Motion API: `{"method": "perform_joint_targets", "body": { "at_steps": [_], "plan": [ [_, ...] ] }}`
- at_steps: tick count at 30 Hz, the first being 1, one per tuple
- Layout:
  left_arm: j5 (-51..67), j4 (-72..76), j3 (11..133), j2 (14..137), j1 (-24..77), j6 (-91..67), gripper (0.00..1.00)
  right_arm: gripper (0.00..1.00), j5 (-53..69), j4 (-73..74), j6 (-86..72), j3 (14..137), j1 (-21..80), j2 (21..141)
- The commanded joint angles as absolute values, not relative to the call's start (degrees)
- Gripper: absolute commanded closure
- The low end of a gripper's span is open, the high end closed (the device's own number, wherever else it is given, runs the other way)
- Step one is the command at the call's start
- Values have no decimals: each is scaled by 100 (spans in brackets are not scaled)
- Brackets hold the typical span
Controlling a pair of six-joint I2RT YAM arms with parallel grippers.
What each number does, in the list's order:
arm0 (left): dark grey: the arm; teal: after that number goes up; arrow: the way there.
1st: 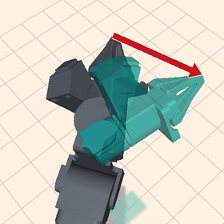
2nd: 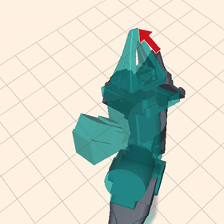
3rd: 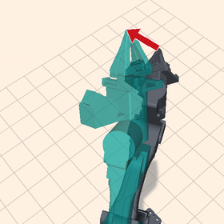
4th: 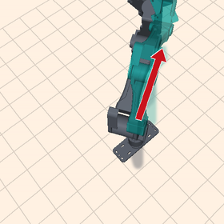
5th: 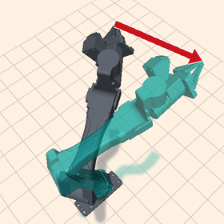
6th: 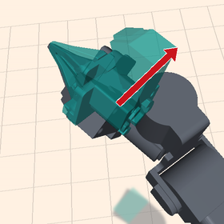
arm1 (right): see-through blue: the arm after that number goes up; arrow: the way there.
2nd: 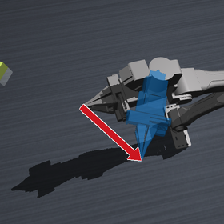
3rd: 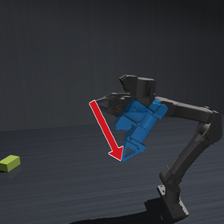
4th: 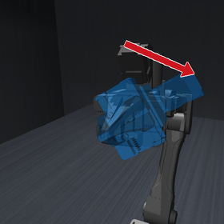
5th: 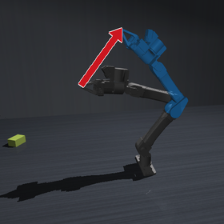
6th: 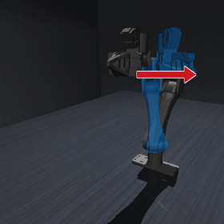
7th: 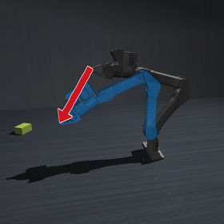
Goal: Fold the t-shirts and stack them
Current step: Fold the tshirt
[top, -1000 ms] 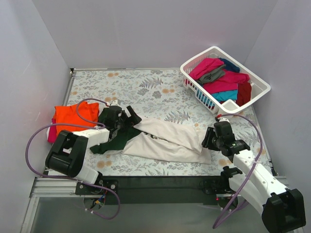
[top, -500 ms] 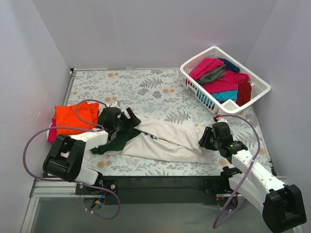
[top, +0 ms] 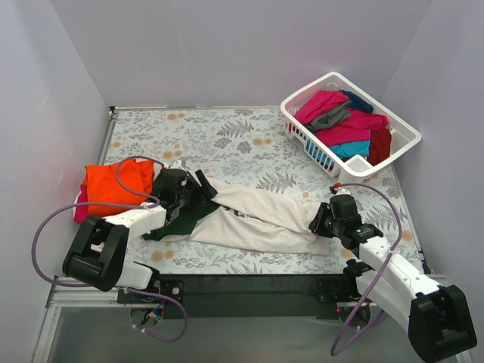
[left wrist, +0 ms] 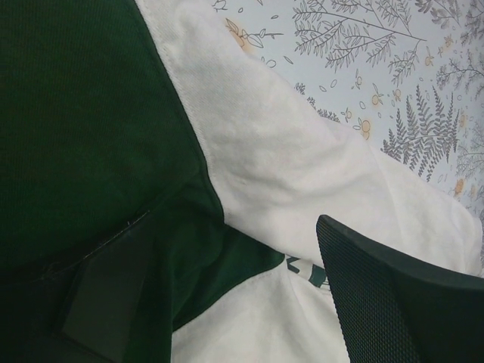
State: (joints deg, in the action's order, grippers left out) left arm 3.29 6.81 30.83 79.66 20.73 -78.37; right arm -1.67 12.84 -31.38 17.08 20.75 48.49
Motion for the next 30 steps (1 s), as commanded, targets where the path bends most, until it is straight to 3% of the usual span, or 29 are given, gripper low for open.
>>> {"method": "perform_joint_targets", "body": {
  "at_steps": [1,5,13,30],
  "plan": [
    [176,519,2997,7708,2048,-7743,19,83,-53,1002,-3120,1653,2109,4843],
    [167,466,2979,7559,2048,-7734,19,99,-97,1011,-3033,1617,2109,4790],
    [70,255,2936,7164,2039,-7647,19,99,-702,1406,-2488,2109,2101,4307],
    [264,281,2742,7093,2048,-7699,19,99,-1608,2215,-1863,3076,2074,4473]
  ]
}}
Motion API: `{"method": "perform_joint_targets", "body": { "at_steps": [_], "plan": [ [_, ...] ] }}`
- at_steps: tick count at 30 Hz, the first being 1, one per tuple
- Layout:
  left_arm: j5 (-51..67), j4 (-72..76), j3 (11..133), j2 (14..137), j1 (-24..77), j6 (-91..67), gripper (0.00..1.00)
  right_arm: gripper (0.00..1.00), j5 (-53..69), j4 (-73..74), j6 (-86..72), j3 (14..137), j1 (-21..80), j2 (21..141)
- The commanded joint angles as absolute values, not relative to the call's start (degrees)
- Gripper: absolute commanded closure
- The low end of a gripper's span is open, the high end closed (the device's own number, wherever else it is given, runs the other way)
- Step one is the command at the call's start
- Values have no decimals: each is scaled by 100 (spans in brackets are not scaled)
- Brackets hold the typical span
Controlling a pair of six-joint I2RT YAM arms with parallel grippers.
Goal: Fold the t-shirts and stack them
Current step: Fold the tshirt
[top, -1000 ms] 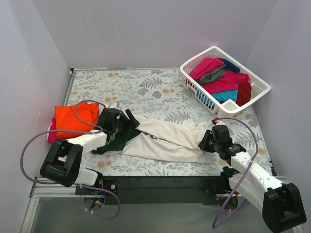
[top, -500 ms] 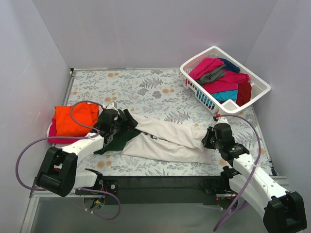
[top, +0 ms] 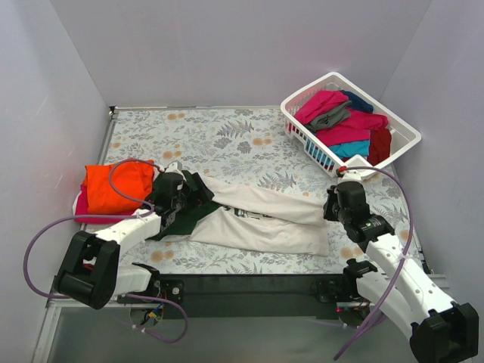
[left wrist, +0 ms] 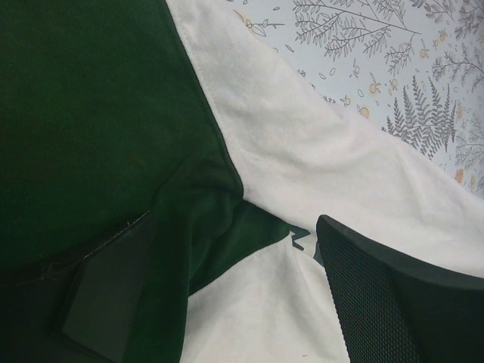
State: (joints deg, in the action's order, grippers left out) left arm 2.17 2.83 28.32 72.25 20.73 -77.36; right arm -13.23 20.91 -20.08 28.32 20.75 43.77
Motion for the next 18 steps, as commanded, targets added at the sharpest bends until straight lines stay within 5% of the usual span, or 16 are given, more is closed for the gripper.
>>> {"method": "perform_joint_targets", "body": {
  "at_steps": [1,18],
  "plan": [
    [298,299,2725,7119,2039,-7699,19,99,-1626,2206,-1863,3094,2074,4569],
    [-131,273,2663,7357,2074,-7576,23,99,-1363,2997,-1846,3673,2074,4342]
  ]
}}
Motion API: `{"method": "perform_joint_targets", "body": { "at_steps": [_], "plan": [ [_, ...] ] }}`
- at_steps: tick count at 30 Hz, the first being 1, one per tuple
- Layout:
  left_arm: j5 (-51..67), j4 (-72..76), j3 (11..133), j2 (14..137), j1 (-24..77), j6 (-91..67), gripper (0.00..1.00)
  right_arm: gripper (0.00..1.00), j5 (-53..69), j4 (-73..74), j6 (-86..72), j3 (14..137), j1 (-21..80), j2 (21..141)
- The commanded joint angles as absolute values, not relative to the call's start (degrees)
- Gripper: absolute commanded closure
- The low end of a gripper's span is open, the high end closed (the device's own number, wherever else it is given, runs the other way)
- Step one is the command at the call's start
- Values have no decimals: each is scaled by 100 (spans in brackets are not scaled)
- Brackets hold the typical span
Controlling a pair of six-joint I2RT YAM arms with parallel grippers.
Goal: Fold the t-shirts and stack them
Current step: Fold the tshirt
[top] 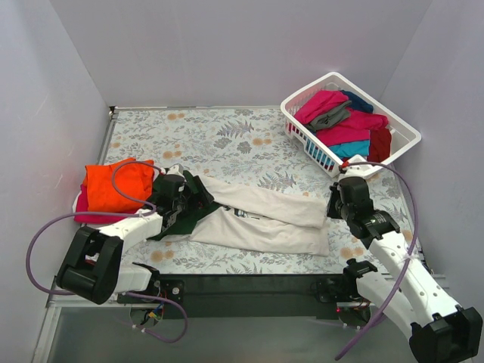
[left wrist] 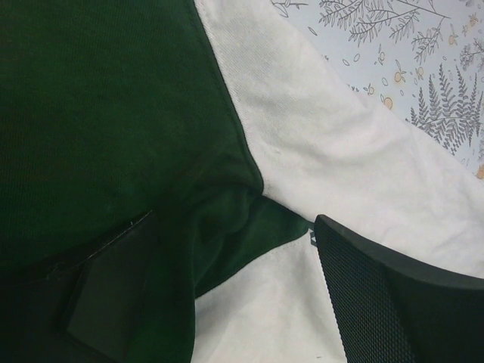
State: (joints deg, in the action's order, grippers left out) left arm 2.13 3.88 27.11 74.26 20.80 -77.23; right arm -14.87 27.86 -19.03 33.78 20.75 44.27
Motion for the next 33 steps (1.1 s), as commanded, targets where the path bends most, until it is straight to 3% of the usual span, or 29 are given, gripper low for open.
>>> {"method": "perform_joint_targets", "body": {
  "at_steps": [1,5,9,11,14,24,28,33],
  "plan": [
    [-132,272,2646,7287,2074,-7567,23,99,-1223,2988,-1802,3674,2074,4359],
    [-53,272,2645,7111,2074,-7567,23,98,-450,2866,-1635,3560,2083,4754],
    [-9,272,2733,7084,2083,-7576,23,81,114,2322,-1819,3296,2372,5176],
    [-17,281,2794,7084,2127,-7541,23,70,-43,2198,-1942,3270,2767,5238],
    [-315,220,2970,7145,2267,-7383,23,61,-597,2214,-2047,3296,3006,5335],
    [-1388,-272,3647,7918,2935,-7189,24,52,-1266,2575,-2259,3059,3050,5019],
    [-1643,-413,3954,8419,3093,-7181,32,51,-1195,2558,-2312,2997,3050,5071],
    [-1863,-483,4069,8639,3243,-7207,50,48,-1344,2549,-2355,2936,3050,5106]
  ]
}}
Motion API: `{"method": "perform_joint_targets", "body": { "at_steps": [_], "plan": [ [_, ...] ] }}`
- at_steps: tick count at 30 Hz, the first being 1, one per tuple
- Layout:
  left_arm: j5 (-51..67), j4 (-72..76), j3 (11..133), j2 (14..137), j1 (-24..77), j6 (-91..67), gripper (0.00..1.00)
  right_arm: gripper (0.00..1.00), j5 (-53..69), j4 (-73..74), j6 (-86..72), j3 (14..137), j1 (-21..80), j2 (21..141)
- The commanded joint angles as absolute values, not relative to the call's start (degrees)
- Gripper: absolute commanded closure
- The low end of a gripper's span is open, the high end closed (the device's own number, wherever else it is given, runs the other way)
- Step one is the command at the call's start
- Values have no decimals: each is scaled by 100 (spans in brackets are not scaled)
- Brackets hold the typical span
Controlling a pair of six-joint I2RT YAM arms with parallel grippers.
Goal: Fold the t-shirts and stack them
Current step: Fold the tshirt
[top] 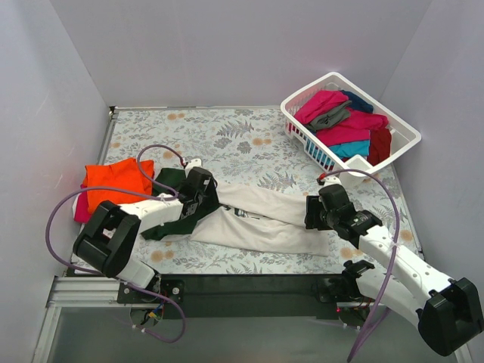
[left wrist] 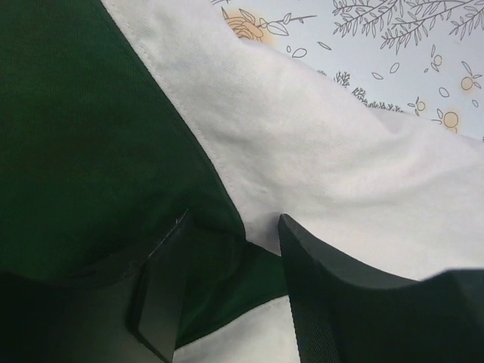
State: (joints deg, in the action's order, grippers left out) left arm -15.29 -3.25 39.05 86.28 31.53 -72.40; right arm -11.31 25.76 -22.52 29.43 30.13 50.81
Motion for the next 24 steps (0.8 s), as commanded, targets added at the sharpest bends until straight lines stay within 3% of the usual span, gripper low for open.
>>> {"method": "perform_joint_targets", "body": {
  "at_steps": [1,5,16,19,23,24],
  "plan": [
    [-1881,-492,4087,8683,3269,-7216,55,48,-1336,2549,-2355,2927,3050,5124],
    [-1925,-510,4139,8736,3313,-7216,68,45,-1380,2540,-2434,2857,3050,5142],
    [-1925,-536,4201,8754,3313,-7154,86,37,-1450,2505,-2645,2619,3050,5115],
    [-1864,-545,4210,8763,3313,-7154,99,52,-1354,2470,-2619,2628,3050,5185],
    [-1714,-545,4175,8701,3322,-7181,100,98,-1275,2452,-2558,2645,3050,5142],
    [-1696,-545,4157,8632,3322,-7189,100,99,-1266,2452,-2558,2654,3050,5072]
  ]
}}
